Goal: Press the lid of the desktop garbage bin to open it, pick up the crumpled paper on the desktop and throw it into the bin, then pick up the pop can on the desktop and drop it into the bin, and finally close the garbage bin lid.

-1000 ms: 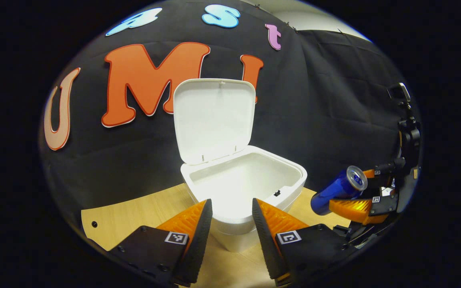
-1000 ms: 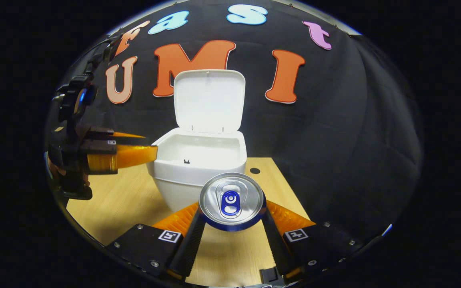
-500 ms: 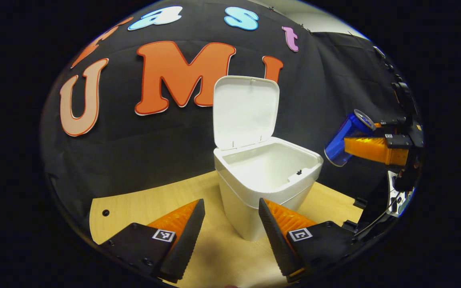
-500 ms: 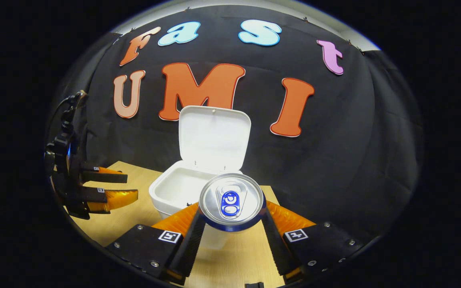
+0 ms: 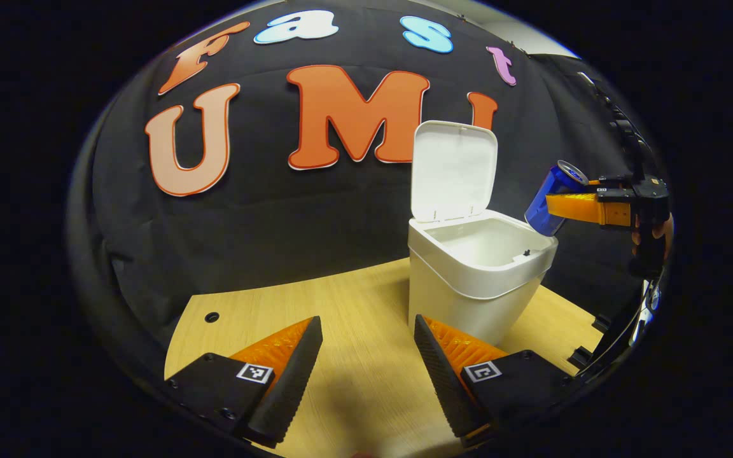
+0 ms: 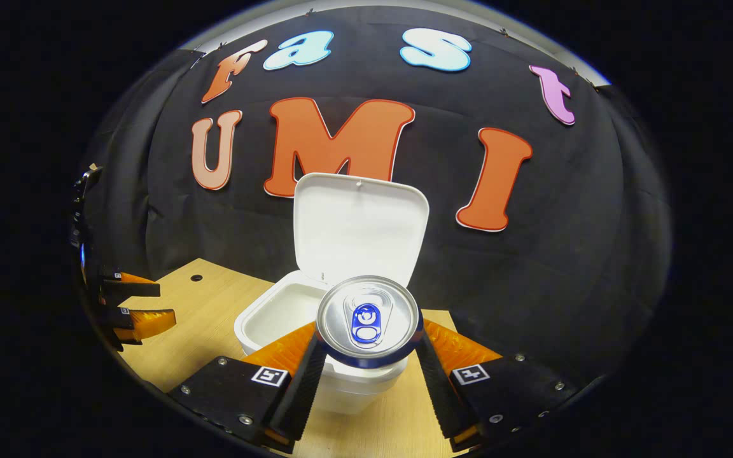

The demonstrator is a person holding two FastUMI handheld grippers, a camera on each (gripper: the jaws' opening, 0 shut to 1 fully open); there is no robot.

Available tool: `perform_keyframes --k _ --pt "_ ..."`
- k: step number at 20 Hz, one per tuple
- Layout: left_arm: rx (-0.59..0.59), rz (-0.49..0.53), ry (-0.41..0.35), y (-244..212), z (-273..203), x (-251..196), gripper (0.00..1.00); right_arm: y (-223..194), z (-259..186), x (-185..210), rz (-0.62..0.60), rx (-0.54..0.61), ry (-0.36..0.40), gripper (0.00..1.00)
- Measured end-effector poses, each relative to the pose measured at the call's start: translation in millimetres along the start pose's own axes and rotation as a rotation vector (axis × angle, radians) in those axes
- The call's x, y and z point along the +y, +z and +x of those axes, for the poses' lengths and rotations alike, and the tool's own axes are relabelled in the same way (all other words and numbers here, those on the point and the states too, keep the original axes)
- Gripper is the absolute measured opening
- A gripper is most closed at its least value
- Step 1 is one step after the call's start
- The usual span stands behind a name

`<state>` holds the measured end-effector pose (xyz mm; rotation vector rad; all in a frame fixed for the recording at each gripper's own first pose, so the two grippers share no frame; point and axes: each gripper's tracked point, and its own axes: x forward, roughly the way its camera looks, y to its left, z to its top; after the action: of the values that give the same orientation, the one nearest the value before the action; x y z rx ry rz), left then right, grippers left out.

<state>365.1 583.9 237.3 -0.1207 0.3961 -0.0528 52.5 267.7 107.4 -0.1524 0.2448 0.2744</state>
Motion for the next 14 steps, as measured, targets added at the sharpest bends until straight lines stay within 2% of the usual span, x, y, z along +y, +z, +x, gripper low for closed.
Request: perform_keyframes --k 8,14 --pt "0.001 -0.041 0.126 -14.3 -25.8 25.3 0.93 -31.7 21.1 0.7 0.015 0.075 0.022 0.79" --pt "0.013 -0.058 0.159 -21.9 -33.3 27.3 0.93 -42.2 26.6 0.2 0.009 0.093 0.017 0.8"
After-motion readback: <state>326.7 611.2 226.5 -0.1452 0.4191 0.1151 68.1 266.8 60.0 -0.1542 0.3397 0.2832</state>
